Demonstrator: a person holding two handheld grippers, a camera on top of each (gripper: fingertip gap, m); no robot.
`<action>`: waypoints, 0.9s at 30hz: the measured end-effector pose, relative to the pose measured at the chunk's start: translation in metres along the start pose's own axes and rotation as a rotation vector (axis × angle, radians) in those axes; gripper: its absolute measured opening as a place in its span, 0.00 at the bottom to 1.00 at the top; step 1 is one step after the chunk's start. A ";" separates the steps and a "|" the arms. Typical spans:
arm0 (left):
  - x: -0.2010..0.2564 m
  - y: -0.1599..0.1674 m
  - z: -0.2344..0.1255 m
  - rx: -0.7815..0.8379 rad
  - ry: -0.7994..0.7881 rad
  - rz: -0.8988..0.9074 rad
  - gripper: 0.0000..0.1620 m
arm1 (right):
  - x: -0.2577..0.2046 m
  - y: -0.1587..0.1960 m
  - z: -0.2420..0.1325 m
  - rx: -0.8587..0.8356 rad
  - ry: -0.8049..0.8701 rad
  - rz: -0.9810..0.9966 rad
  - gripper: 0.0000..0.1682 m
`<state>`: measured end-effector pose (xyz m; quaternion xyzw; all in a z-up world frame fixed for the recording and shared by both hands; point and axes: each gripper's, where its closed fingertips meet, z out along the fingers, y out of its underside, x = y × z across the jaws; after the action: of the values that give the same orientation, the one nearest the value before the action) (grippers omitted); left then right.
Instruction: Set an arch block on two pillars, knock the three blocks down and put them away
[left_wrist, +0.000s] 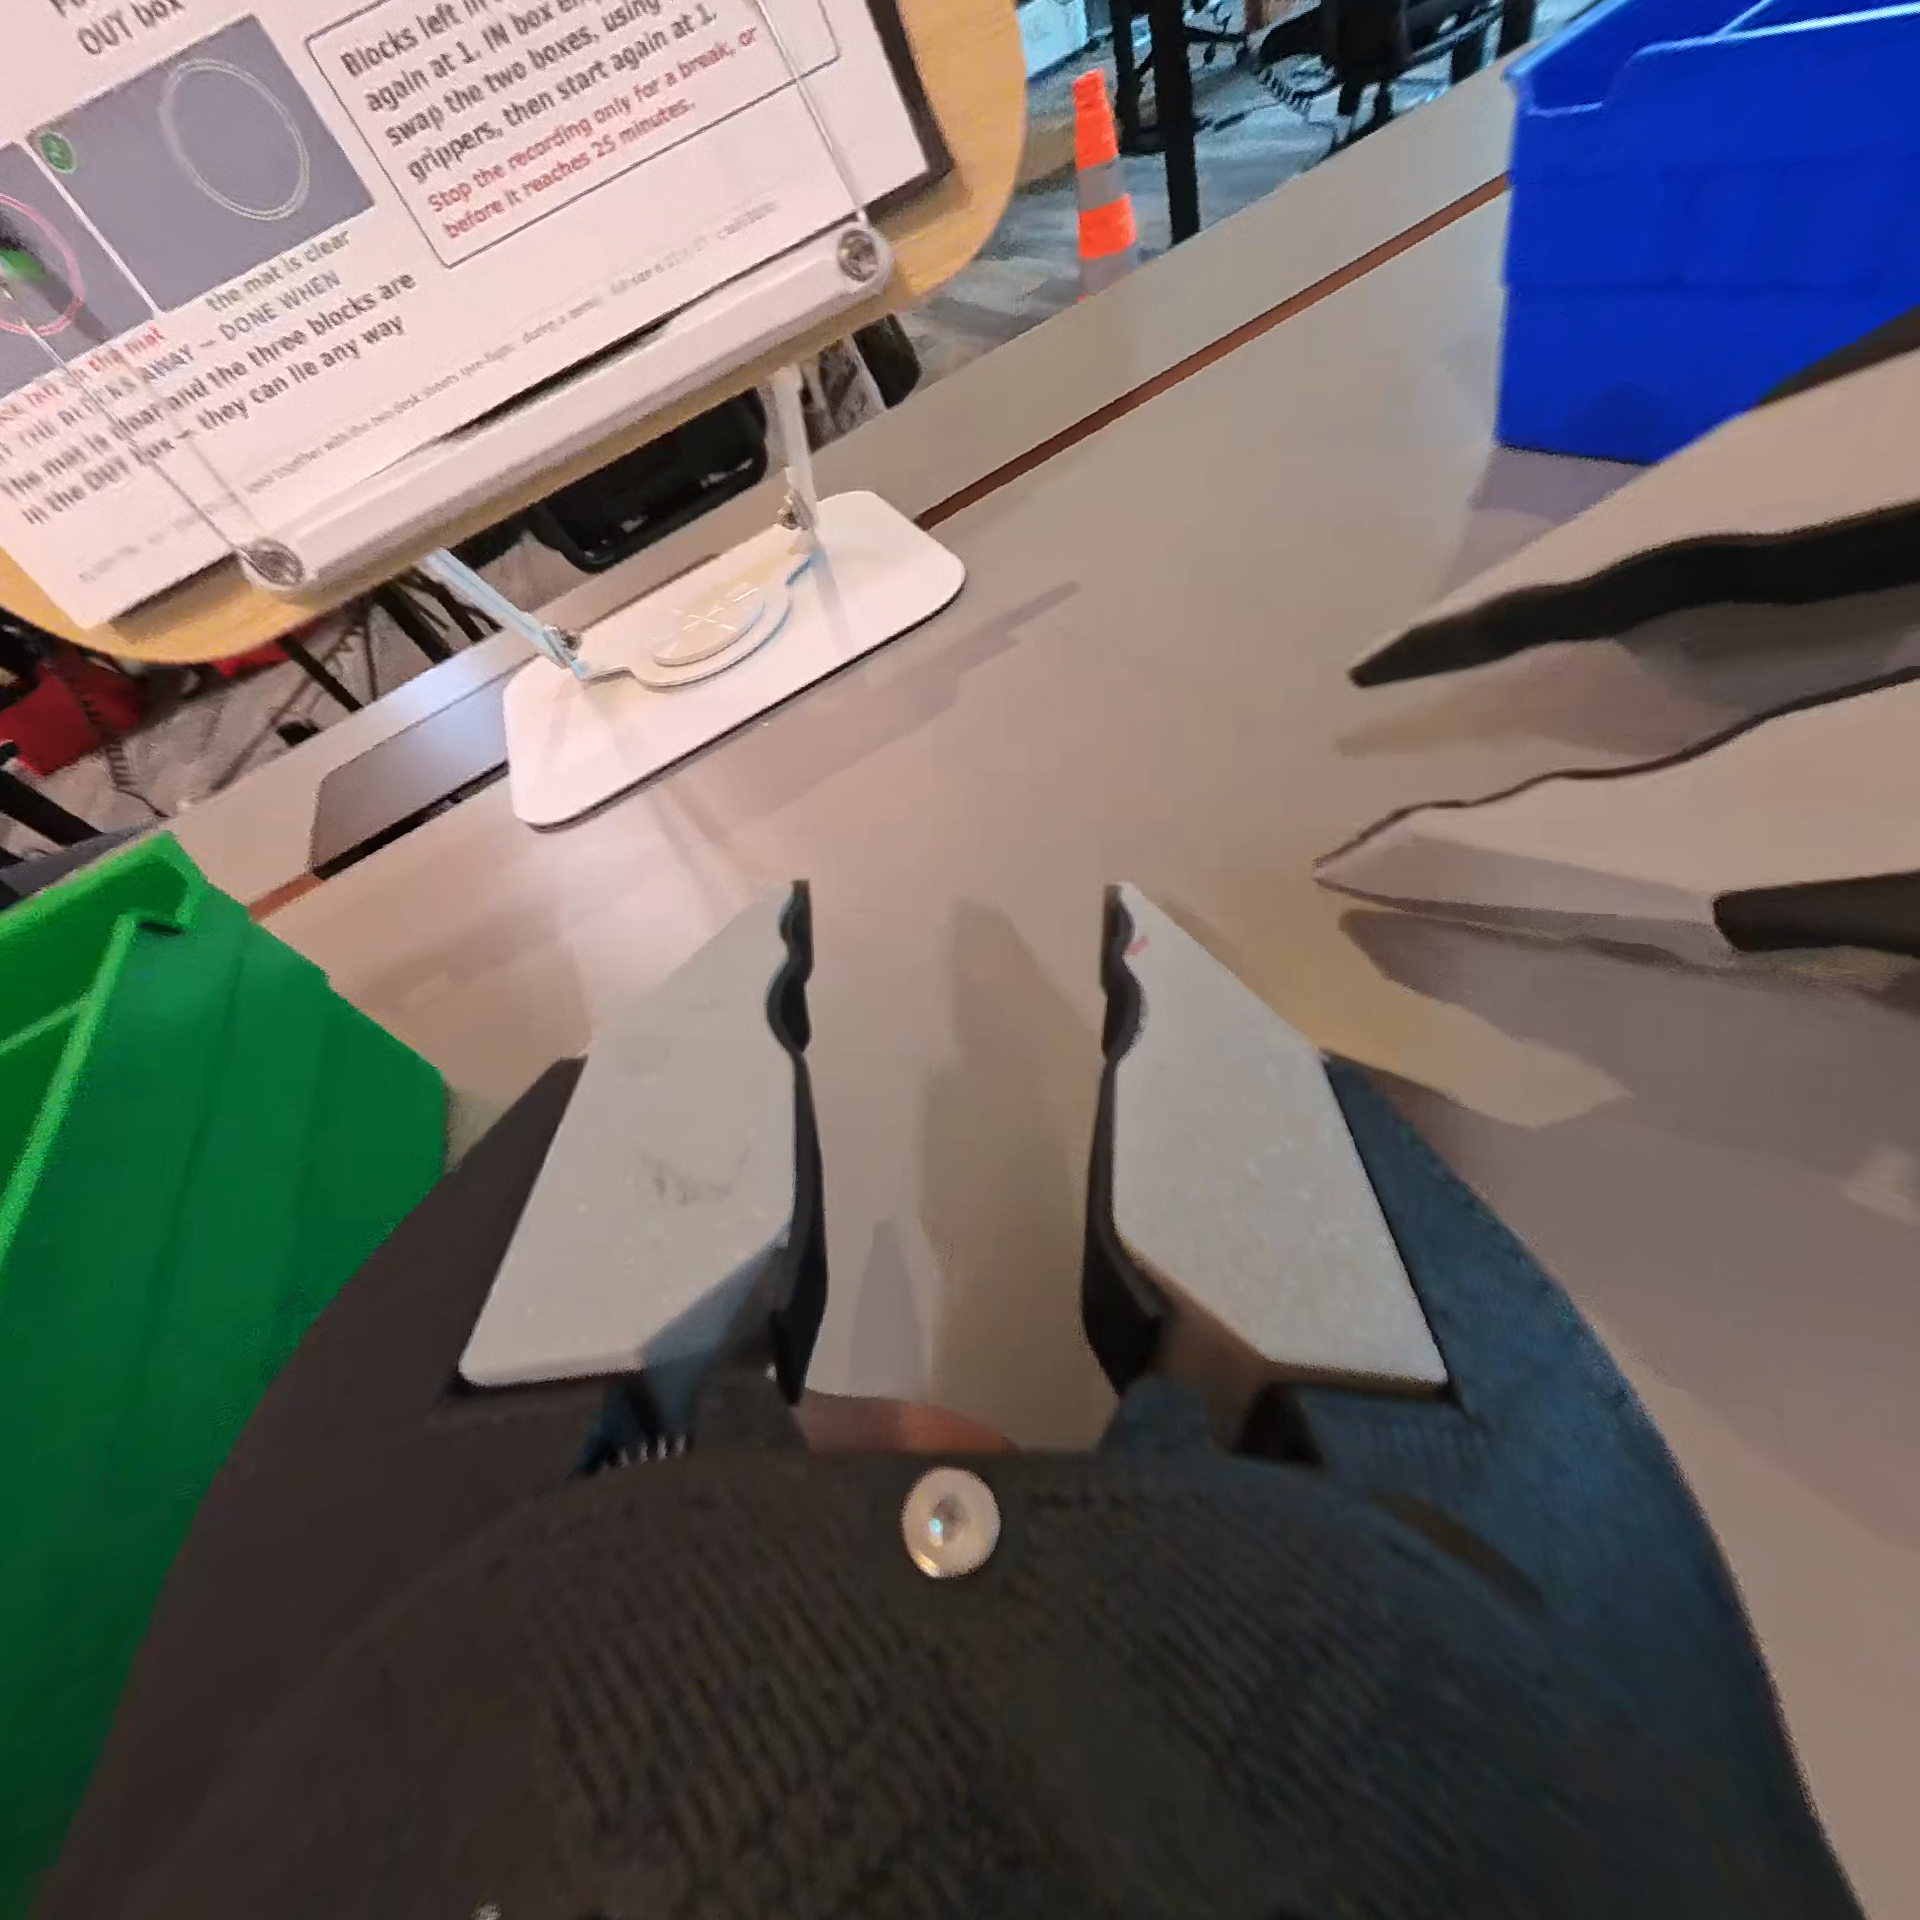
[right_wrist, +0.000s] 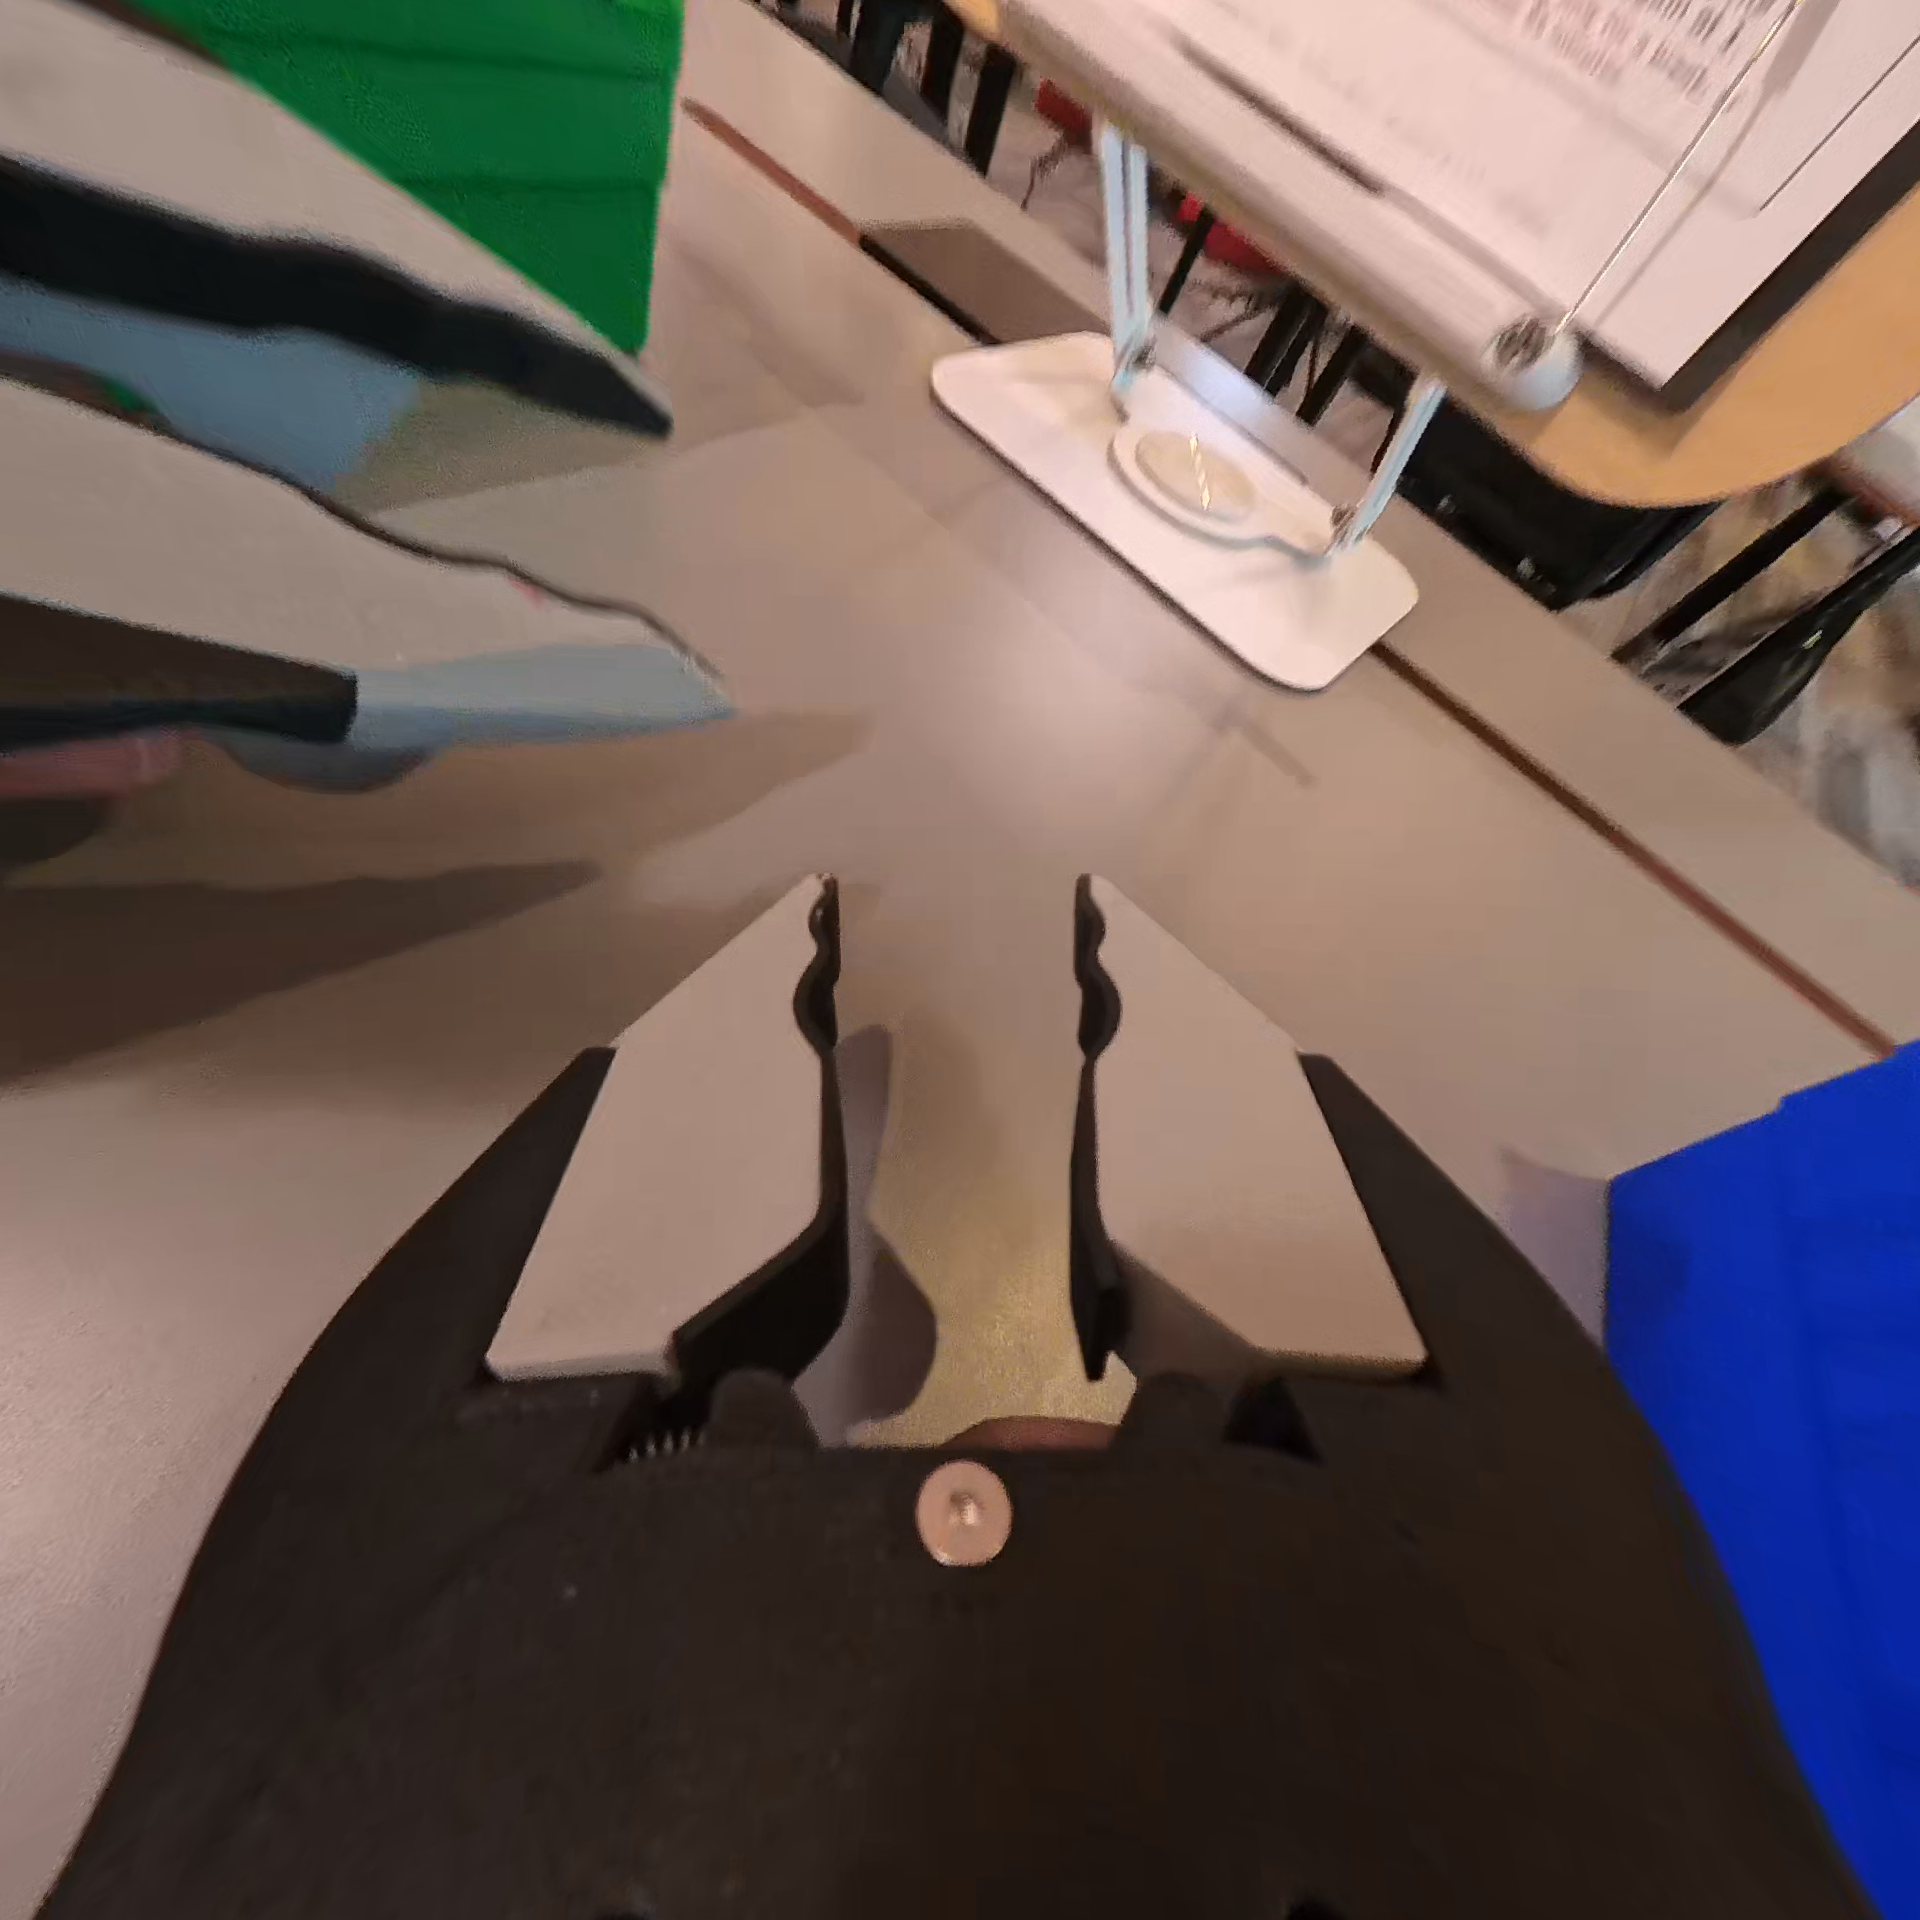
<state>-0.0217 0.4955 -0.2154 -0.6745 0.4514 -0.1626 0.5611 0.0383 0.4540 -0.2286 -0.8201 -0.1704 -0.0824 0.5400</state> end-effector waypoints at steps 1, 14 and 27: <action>0.007 0.003 -0.006 0.002 0.016 -0.029 0.33 | 0.000 -0.005 -0.009 0.037 0.019 -0.015 0.26; -0.058 0.039 -0.202 0.126 -0.200 -0.173 0.37 | 0.097 0.024 -0.226 0.298 0.311 0.208 0.38; -0.136 0.064 -0.159 -0.065 -0.316 -0.186 0.00 | 0.082 0.075 -0.145 -0.109 0.262 0.284 0.07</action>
<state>-0.2372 0.5086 -0.1837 -0.7483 0.2985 -0.0908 0.5854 0.1491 0.3095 -0.2086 -0.8462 0.0233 -0.1205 0.5185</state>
